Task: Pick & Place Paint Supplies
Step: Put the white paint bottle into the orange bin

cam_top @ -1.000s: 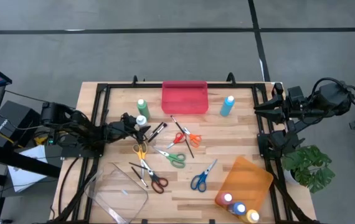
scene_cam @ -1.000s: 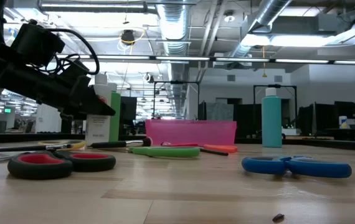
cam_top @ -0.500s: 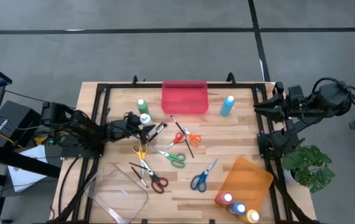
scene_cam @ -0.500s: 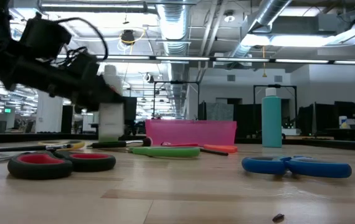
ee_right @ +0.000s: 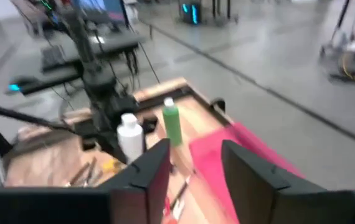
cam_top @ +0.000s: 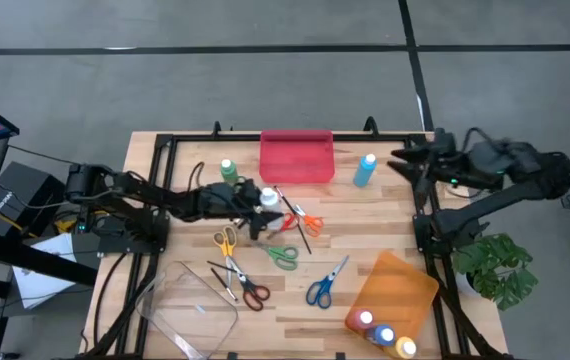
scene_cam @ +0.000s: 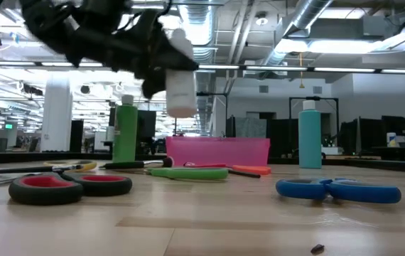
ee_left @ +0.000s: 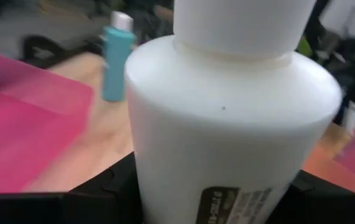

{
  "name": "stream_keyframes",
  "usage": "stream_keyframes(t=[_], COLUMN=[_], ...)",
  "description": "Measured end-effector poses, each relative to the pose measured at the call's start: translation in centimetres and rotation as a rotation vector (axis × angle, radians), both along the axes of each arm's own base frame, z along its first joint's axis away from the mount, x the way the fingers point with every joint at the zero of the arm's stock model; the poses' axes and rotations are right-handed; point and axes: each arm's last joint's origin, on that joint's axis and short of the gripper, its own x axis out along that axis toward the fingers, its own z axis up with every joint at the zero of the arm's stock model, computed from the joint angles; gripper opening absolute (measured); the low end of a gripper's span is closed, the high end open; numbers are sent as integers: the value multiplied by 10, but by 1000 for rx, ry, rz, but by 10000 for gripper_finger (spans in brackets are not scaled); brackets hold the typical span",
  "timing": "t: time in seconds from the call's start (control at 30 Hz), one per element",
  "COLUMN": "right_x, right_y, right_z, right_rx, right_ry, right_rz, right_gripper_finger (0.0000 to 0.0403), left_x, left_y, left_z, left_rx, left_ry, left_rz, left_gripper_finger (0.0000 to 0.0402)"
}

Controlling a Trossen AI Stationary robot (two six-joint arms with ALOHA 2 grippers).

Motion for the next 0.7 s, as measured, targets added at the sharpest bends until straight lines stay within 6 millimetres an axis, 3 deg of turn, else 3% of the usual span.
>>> stream_keyframes(t=[0.17, 0.33, 0.47, 0.7], right_x=[35, 83, 124, 190], right_y=[-4, -9, -11, -24], right_z=[-14, -22, -28, -23], right_rx=[104, 202, 203, 138], right_ry=[167, 385, 518, 553], right_rz=[43, 162, 296, 484], right_gripper_finger=[198, 214, 219, 228], left_x=[18, 25, 26, 25], left_y=[-2, -2, -4, -4], left_z=[21, 34, 36, 31], left_rx=[-23, -32, -33, -39], left_ry=[103, 84, 80, 133], left_rz=[-76, -119, -129, -130], left_gripper_finger=[215, 215, 216, 216])
